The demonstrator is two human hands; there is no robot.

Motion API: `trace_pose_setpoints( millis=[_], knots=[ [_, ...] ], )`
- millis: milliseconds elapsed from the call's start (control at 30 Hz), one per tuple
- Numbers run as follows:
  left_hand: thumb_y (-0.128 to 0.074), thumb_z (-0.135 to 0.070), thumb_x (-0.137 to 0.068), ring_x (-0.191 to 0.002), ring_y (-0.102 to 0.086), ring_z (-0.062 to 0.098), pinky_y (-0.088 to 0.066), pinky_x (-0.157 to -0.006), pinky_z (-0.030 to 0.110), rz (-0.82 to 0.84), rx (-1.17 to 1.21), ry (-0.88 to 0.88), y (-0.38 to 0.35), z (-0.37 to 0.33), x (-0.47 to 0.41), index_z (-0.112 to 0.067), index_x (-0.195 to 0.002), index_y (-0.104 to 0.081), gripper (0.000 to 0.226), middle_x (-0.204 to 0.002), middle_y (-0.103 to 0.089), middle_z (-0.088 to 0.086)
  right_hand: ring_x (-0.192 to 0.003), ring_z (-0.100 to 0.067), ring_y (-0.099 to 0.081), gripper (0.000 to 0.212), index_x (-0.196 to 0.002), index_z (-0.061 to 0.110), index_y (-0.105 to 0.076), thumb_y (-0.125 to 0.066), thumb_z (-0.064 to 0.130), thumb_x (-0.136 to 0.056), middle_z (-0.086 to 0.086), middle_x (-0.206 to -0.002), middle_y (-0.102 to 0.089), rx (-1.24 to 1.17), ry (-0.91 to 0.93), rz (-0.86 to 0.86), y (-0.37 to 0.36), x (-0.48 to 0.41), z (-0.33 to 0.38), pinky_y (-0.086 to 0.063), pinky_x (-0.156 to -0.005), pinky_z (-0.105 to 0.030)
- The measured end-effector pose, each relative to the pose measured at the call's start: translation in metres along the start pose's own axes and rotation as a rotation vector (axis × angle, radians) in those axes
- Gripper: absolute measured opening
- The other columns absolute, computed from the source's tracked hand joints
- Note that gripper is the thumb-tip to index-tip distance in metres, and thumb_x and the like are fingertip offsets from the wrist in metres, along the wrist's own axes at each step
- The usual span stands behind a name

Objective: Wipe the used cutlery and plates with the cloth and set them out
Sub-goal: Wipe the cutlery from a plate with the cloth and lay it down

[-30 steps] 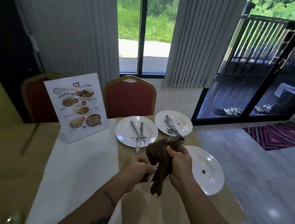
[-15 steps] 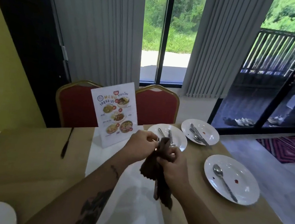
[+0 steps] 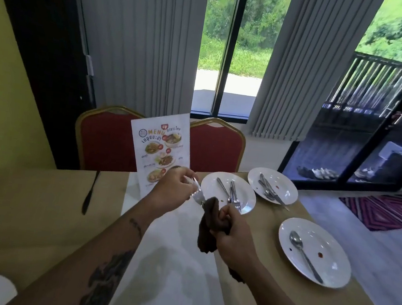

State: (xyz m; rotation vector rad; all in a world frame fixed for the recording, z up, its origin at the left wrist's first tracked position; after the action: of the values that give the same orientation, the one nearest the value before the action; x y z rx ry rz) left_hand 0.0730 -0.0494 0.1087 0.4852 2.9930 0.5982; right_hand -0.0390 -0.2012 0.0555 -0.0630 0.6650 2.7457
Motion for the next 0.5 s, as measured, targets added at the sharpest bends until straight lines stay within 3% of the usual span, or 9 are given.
trace_pose_setpoints(
  millis=[100,200,267,333,367,433,500],
  knots=[
    [-0.063,-0.013,-0.090,-0.079,-0.062,0.016,-0.052,-0.068,0.030,0.038,-0.205,-0.098,0.010,-0.007,-0.005,-0.022,-0.085,-0.072,0.014,-0.089,-0.067,0.000,-0.053,-0.007,-0.050,0.024,-0.083,0.006,-0.045,-0.051,-0.017,-0.076,-0.007,-0.064,-0.054,0.038,0.018,0.076,0.004,-0.008,0.010,-0.042,-0.047,-0.023],
    [-0.065,-0.009,-0.087,-0.077,-0.066,0.018,-0.057,-0.073,0.034,-0.057,-0.234,-0.102,0.018,-0.010,-0.012,-0.024,-0.075,-0.073,0.020,-0.087,-0.067,-0.004,-0.049,-0.006,-0.051,0.025,-0.083,0.001,-0.039,-0.045,-0.021,-0.076,0.005,-0.059,-0.055,0.039,-0.003,0.093,0.009,-0.019,0.010,-0.043,-0.046,-0.021],
    [-0.065,-0.010,-0.086,-0.077,-0.068,0.020,-0.057,-0.073,0.034,-0.151,-0.162,-0.045,0.022,-0.007,-0.013,-0.026,-0.071,-0.071,0.023,-0.087,-0.070,-0.002,-0.050,-0.012,-0.058,0.022,-0.085,-0.001,-0.041,-0.047,-0.021,-0.078,0.005,-0.059,-0.060,0.016,-0.053,0.018,0.015,-0.026,0.002,-0.049,-0.046,-0.028],
    [-0.061,-0.010,-0.088,-0.079,-0.069,0.021,-0.056,-0.069,0.032,-0.250,-0.048,0.041,0.024,-0.001,-0.015,-0.025,-0.075,-0.070,0.022,-0.091,-0.072,0.002,-0.062,-0.029,-0.067,0.018,-0.089,0.000,-0.047,-0.054,-0.015,-0.081,-0.013,-0.072,-0.065,-0.026,-0.131,-0.081,0.024,-0.030,-0.001,-0.057,-0.052,-0.042],
    [-0.059,-0.009,-0.089,-0.077,-0.070,0.020,-0.055,-0.066,0.031,-0.286,0.032,0.084,0.025,0.004,-0.014,-0.023,-0.078,-0.071,0.021,-0.094,-0.072,0.003,-0.065,-0.034,-0.068,0.017,-0.092,0.000,-0.050,-0.055,-0.013,-0.083,-0.022,-0.078,-0.065,-0.064,-0.183,-0.123,0.028,-0.030,-0.004,-0.058,-0.052,-0.042],
    [-0.058,-0.007,-0.089,-0.072,-0.070,0.018,-0.055,-0.064,0.030,-0.312,0.220,0.169,0.024,0.012,-0.014,-0.018,-0.085,-0.071,0.018,-0.098,-0.072,0.008,-0.071,-0.028,-0.067,0.015,-0.100,-0.002,-0.055,-0.059,-0.009,-0.087,-0.023,-0.090,-0.067,-0.174,-0.317,-0.157,0.032,-0.030,-0.011,-0.055,-0.053,-0.031],
    [-0.062,-0.006,-0.089,-0.068,-0.069,0.019,-0.055,-0.063,0.029,-0.294,0.376,0.242,0.019,0.017,-0.011,-0.011,-0.090,-0.070,0.009,-0.094,-0.073,0.012,-0.091,-0.030,-0.069,0.023,-0.114,0.001,-0.060,-0.063,-0.002,-0.091,-0.022,-0.108,-0.070,-0.455,-0.491,-0.140,0.029,-0.030,-0.022,-0.058,-0.077,-0.036]
  ],
)
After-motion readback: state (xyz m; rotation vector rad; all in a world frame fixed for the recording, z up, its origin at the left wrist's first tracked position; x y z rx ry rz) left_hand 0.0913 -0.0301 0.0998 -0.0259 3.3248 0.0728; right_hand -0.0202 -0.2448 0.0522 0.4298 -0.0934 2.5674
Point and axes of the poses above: each hand's wrist, its own x-axis away from the middle knuckle, its own y-axis out of the back of the hand, z = x × y, the point moved 1 cm from there along -x, towards the middle knuckle
